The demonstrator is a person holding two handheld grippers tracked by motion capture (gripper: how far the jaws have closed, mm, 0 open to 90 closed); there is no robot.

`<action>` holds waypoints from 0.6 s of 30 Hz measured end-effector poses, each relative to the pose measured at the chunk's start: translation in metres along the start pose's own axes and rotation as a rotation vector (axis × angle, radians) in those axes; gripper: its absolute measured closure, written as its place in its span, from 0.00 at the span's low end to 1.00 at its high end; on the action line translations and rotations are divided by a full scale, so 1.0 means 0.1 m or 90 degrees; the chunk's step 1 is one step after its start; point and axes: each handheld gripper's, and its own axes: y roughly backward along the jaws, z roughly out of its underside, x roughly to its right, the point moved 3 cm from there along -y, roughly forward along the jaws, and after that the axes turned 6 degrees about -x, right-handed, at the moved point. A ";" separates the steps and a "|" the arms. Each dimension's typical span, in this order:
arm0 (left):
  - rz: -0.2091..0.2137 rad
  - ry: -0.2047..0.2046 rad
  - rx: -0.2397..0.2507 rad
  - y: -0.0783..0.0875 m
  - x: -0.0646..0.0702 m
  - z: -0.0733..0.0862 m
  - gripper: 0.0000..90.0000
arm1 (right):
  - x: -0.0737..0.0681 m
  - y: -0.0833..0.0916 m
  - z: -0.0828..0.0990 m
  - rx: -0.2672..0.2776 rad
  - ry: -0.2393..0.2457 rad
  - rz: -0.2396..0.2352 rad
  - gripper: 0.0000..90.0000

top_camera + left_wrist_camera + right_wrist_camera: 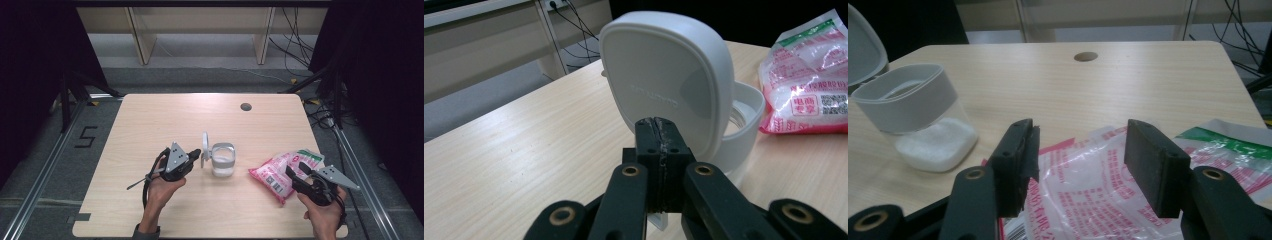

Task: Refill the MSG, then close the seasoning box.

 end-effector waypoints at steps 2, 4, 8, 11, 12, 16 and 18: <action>0.003 0.006 0.001 -0.02 -0.01 -0.01 0.99 | -0.02 0.00 0.02 -0.007 0.013 -0.007 0.50; 0.007 0.002 0.001 -0.02 0.00 -0.02 0.99 | -0.07 -0.01 0.05 -0.010 0.002 -0.020 0.50; 0.017 0.005 0.007 -0.03 0.02 -0.04 0.99 | -0.13 -0.02 0.09 -0.024 0.021 -0.016 0.50; 0.015 0.000 0.006 -0.03 0.00 -0.06 0.99 | -0.17 -0.04 0.09 -0.015 0.043 -0.025 0.49; 0.014 0.000 0.005 -0.03 0.00 -0.06 0.99 | -0.19 -0.03 0.09 -0.019 0.033 -0.032 0.49; 0.014 0.002 0.008 -0.04 0.00 -0.08 0.99 | -0.19 -0.04 0.10 -0.026 0.055 -0.038 0.48; 0.013 -0.004 0.003 -0.05 0.01 -0.10 0.99 | -0.21 -0.02 0.11 -0.027 0.043 -0.043 0.48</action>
